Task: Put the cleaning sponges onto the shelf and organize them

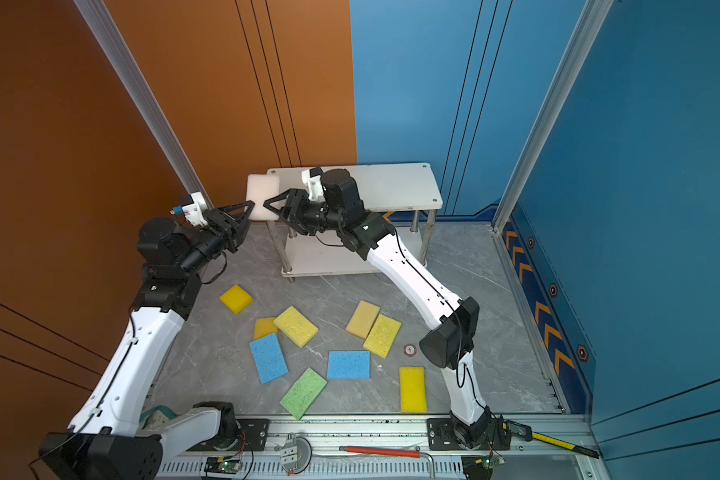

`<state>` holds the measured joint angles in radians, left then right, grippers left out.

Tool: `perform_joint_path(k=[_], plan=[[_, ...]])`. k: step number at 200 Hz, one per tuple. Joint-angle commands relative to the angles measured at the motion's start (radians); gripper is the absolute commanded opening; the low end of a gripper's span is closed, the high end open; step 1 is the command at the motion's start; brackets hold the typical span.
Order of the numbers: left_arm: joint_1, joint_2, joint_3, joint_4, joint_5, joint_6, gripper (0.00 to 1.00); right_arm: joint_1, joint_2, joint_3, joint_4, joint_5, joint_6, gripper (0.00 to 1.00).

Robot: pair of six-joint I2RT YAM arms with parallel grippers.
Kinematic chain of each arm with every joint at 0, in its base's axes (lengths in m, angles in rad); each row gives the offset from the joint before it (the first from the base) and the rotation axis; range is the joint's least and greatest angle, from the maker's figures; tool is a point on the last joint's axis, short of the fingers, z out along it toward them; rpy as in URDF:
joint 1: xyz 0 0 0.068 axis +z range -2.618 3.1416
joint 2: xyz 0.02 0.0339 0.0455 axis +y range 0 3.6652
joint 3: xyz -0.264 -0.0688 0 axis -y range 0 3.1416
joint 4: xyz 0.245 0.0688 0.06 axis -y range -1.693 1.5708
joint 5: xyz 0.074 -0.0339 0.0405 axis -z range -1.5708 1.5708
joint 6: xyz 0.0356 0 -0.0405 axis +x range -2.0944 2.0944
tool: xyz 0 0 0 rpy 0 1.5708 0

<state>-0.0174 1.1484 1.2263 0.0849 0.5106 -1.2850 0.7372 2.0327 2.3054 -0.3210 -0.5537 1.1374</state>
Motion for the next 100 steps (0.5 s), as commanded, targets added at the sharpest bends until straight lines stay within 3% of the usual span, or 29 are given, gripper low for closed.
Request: perform_joint_path(k=[1,100], plan=[[0.026,0.016,0.032,-0.031,0.043,0.044,0.26,-0.023,-0.095,-0.056,0.017,-0.015,-0.026,0.59],[0.054,0.208,0.165,-0.050,0.059,0.072,0.26,-0.163,-0.428,-0.467,-0.048,0.004,-0.116,0.61]])
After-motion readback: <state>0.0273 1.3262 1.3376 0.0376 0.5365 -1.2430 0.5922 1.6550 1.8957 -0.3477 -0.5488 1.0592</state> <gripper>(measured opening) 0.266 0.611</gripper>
